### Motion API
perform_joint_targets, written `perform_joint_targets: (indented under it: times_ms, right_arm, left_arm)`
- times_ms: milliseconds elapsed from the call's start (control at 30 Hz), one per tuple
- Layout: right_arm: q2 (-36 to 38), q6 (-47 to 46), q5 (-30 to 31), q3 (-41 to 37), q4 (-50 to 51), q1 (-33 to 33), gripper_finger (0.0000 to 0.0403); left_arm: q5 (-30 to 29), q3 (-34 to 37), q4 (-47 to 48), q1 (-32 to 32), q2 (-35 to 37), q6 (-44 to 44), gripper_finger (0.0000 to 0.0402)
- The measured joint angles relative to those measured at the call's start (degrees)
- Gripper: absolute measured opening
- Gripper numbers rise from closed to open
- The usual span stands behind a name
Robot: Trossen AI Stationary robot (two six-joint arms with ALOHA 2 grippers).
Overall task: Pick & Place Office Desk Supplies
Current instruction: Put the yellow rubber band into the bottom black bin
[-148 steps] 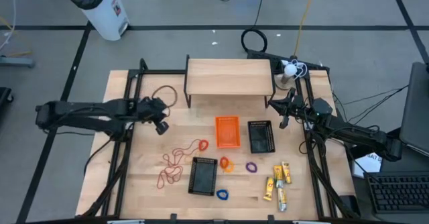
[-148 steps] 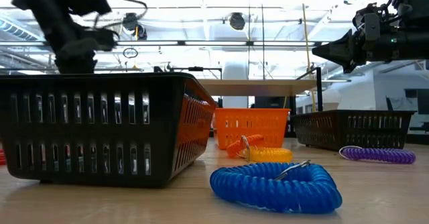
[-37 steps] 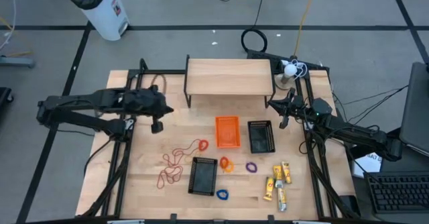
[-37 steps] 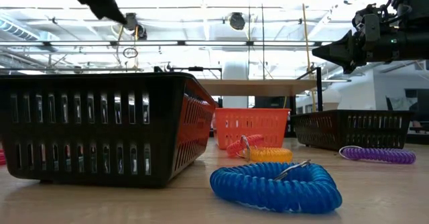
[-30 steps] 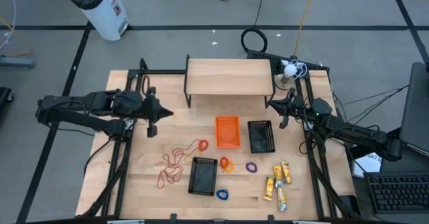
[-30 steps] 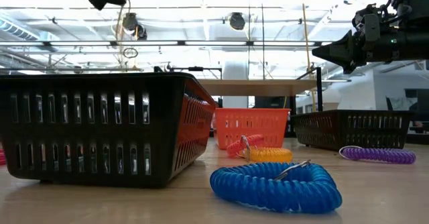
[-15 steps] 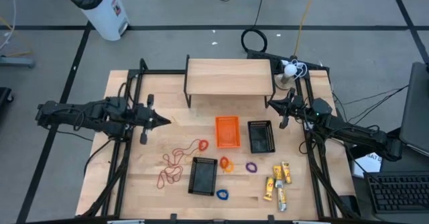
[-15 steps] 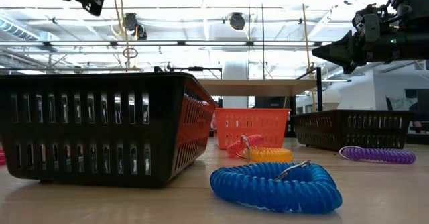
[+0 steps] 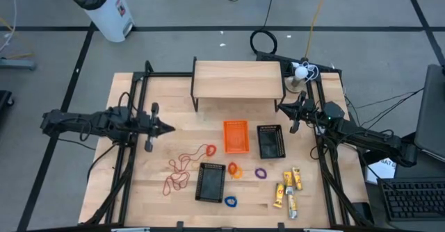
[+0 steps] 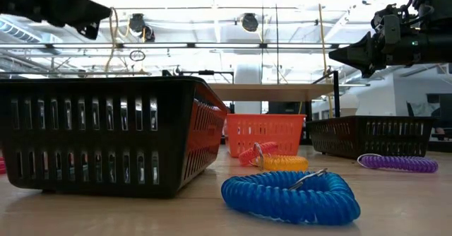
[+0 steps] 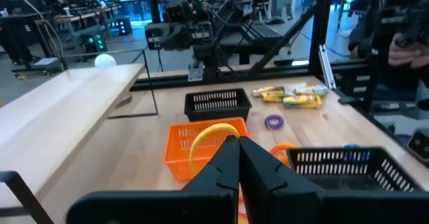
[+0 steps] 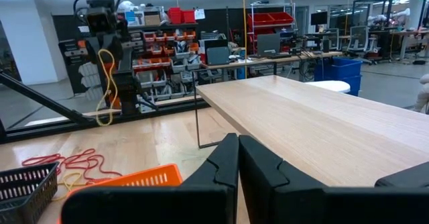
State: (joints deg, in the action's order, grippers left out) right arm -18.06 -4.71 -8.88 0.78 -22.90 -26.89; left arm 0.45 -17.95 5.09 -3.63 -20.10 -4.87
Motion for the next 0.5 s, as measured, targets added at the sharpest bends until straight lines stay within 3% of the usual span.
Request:
perform_joint_targets:
  times_ms: [500]
  right_arm:
    - [0.00,0.00,0.07,0.00,0.00,0.00,0.0004]
  left_arm:
    - [-0.46,2.99,-1.43,-0.01,-0.01,2.13,0.0000]
